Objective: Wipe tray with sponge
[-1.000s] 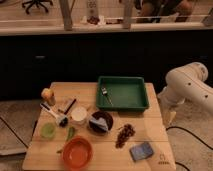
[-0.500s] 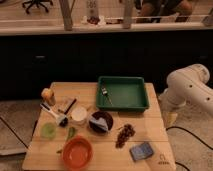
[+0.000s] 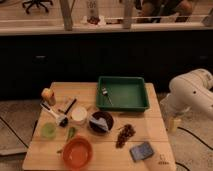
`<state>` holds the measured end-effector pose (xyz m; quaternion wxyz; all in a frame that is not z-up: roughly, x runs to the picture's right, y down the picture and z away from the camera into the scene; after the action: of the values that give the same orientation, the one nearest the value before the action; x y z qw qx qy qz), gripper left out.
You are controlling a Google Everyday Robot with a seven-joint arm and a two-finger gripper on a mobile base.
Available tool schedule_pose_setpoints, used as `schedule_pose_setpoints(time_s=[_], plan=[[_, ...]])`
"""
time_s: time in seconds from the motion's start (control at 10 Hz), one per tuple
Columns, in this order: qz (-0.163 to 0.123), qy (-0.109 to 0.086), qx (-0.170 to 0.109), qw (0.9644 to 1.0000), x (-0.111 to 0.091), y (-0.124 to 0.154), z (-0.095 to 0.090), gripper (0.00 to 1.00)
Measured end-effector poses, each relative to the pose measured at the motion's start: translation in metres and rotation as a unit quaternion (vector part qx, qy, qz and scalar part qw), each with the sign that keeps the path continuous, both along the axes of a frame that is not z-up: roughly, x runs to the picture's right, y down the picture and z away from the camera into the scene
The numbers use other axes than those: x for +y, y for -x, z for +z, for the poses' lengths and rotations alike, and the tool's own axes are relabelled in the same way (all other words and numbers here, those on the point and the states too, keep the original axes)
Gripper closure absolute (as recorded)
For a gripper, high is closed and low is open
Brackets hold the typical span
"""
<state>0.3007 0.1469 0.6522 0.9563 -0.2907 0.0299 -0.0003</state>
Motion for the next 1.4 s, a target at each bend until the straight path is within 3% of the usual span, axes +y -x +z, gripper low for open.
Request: schedule_pose_setpoints(time_s=[0.9, 1.4], plan=[[-0.046, 0.013, -0.012, 0.9988, 0.041, 0.005, -0.025, 0.2], [-0.069, 0.021, -0.025, 0.9971, 0.063, 0.017, -0.029, 0.2]])
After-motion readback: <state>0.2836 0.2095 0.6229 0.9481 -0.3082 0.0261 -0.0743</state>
